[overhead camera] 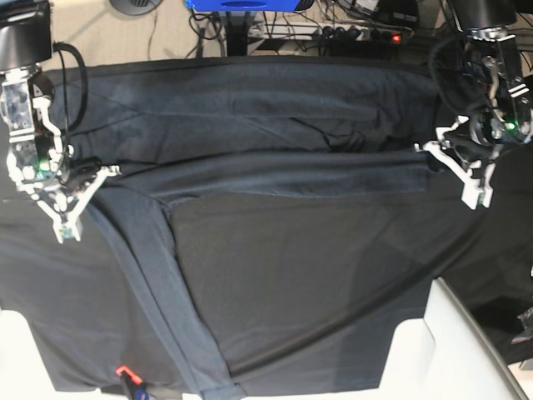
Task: Fold the T-shirt properly
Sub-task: 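Lift both held edges and fold them toward the collar edge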
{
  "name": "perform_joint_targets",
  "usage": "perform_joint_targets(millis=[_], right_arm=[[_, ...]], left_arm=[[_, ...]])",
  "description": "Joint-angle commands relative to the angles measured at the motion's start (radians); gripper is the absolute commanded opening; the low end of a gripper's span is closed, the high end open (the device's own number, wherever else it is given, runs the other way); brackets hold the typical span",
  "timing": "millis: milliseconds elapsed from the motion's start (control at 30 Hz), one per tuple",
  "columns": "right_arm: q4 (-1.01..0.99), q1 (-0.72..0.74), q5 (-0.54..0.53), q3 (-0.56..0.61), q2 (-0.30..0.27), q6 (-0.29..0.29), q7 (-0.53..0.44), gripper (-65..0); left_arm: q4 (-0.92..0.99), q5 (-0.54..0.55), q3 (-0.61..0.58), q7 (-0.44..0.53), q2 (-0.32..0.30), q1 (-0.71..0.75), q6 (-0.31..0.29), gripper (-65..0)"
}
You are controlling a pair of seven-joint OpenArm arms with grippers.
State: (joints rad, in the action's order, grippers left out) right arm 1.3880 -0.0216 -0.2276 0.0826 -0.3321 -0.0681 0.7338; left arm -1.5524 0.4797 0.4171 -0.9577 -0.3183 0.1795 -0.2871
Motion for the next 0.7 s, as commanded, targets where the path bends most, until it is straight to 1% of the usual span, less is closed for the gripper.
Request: perform_joint_targets(millis=[0,67,233,333,400,600,667], right_arm=[[0.017,0.010,0.004,-0.007,-0.011,0.004,-0.013,-65.0],[0.014,0.007,0.004,-0.007,-0.011,0.004,-0.013,-65.0],[0.031,-0.024,0.004,-0.008,-0.012,0.004,0.000,-65.0],[0.035,-0.038,0.004,-0.070,-0.002,0.004,0.034,-65.0],[0.035,-0.051,0.004,-0.094,-0.002,0.001,0.031,-65.0],[0.035,-0.059,0.004,-0.100,-0.002,0.001,0.034,-65.0],[0.035,-0.070,0.001,-0.102,-0.002,0.001,0.034,-65.0]], left_arm=[[-0.018,0.011,-0.001,0.004,-0.014,-0.007,0.001,-65.0],[-0.020,0.011,-0.001,-0.020,-0.011,-0.004,0.001,-65.0],[-0.020,0.011,-0.001,-0.024,-0.009,-0.001,0.001,-65.0],[-0.020,0.009,-0.001,-0.024,-0.009,-0.001,0.001,-65.0],[-0.020,0.006,-0.001,-0.024,-0.009,-0.001,0.001,-65.0],[-0.020,0.004,-0.002,-0.022,-0.008,0.019,0.001,-65.0],[-0.018,0.001,-0.002,-0.022,0.005,0.021,0.001,-65.0]])
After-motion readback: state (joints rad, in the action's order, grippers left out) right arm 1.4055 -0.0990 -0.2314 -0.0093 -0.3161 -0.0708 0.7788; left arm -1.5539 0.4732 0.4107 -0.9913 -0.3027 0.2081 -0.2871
